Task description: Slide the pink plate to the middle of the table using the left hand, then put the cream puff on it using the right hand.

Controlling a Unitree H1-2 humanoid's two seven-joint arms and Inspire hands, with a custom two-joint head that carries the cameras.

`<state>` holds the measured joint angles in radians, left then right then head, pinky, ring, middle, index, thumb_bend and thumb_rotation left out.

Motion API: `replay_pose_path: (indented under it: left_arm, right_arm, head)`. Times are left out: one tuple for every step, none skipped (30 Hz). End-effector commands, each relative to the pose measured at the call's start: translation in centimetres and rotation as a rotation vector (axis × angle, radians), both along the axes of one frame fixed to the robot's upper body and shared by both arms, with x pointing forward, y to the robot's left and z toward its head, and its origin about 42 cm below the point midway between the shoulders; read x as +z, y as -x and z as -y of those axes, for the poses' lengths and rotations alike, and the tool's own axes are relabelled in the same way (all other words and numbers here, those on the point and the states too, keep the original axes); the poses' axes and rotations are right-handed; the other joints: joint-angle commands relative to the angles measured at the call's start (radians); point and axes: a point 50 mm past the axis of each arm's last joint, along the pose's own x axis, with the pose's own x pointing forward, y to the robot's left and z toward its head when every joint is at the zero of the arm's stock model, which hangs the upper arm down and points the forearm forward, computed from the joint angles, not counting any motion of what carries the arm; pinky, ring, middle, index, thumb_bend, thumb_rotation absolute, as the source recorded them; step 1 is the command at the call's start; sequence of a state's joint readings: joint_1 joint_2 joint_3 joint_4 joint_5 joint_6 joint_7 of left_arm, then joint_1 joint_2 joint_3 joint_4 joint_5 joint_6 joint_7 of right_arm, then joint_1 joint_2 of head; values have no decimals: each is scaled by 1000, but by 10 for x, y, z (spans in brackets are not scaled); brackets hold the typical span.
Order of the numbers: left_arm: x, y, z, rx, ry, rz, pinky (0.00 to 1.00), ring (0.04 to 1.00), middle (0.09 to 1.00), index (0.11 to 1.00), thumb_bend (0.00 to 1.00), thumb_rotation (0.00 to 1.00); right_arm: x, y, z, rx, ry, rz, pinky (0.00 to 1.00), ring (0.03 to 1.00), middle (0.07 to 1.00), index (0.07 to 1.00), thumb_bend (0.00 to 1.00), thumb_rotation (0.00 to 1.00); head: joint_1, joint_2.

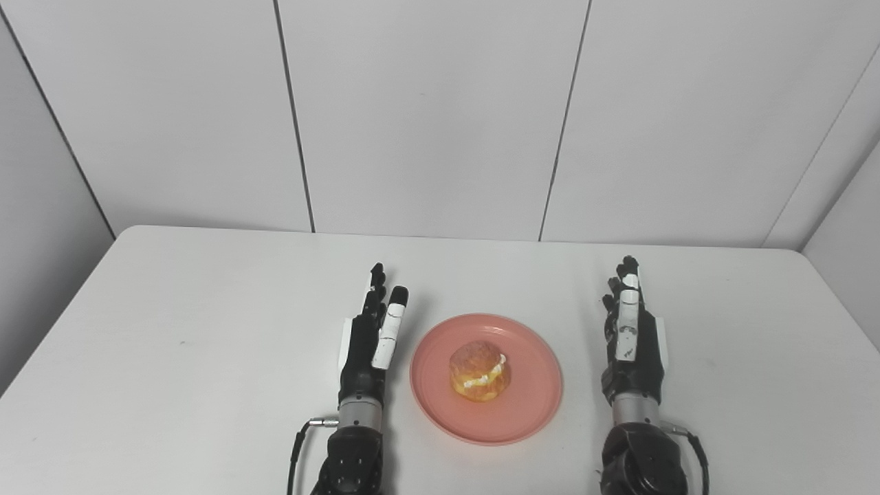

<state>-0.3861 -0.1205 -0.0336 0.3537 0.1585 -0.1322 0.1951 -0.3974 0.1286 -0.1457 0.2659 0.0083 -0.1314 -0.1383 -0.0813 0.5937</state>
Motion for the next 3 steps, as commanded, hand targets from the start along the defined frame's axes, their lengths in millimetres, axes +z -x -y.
replay_pose_path:
  left_arm:
    - [14, -4, 1, -7, -19, 43, 1000, 1000, 1000, 1000, 871, 994]
    - [15, -4, 1, -13, -18, 38, 1000, 1000, 1000, 1000, 888, 997]
    - [16, -5, 0, -22, -17, 34, 1000, 1000, 1000, 1000, 896, 999]
  right_arm:
    - [15, -6, -1, 15, 45, 22, 1000, 1000, 1000, 997, 816, 1000]
    - [15, -6, -2, 24, 58, 5, 1000, 1000, 1000, 999, 816, 1000]
    - [14, -6, -2, 35, 80, -21, 1000, 1000, 1000, 1000, 816, 1000]
  head:
    - [0, -1]
    - [0, -1]
    - [0, -2]
